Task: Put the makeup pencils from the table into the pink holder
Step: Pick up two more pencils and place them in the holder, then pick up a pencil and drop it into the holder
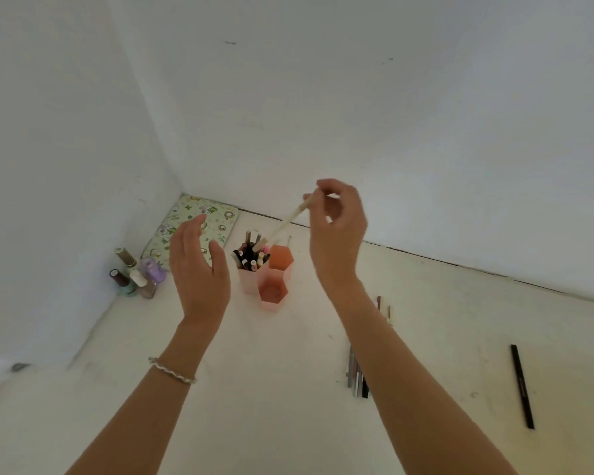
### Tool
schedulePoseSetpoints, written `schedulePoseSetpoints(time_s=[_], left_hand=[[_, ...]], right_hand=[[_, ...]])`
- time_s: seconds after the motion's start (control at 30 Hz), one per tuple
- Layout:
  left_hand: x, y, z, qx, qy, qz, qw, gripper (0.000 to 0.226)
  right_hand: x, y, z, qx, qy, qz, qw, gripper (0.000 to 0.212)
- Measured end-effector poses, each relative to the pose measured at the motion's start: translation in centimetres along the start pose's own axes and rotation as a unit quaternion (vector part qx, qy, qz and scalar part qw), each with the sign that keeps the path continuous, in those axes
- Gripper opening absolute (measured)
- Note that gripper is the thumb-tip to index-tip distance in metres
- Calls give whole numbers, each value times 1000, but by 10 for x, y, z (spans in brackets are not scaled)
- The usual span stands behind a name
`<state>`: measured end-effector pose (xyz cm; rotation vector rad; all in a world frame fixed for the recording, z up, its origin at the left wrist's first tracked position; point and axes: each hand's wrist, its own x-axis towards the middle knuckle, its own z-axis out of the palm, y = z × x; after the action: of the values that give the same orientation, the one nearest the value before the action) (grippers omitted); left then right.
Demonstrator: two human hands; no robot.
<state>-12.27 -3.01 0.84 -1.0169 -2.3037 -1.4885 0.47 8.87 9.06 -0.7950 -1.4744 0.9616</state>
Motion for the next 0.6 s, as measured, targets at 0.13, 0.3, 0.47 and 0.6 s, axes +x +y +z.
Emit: schedulePoseSetpoints(time_s=[0.13, 0.3, 0.47, 0.6], left_hand=[[-3, 11, -1, -41, -6, -12, 999, 40], [-21, 26, 9, -69, -31, -37, 996, 40], [-38, 44, 19, -112, 39, -143, 983, 29], [-65, 62, 28, -133, -26, -130, 982, 25]], right_hand=[[-33, 22, 22, -132, -147, -83, 977, 14], [-41, 30, 37, -211, -223, -133, 942, 18], [-38, 40, 26, -411, -364, -220, 806, 29], [-30, 44, -5, -277, -229, -83, 929, 60]])
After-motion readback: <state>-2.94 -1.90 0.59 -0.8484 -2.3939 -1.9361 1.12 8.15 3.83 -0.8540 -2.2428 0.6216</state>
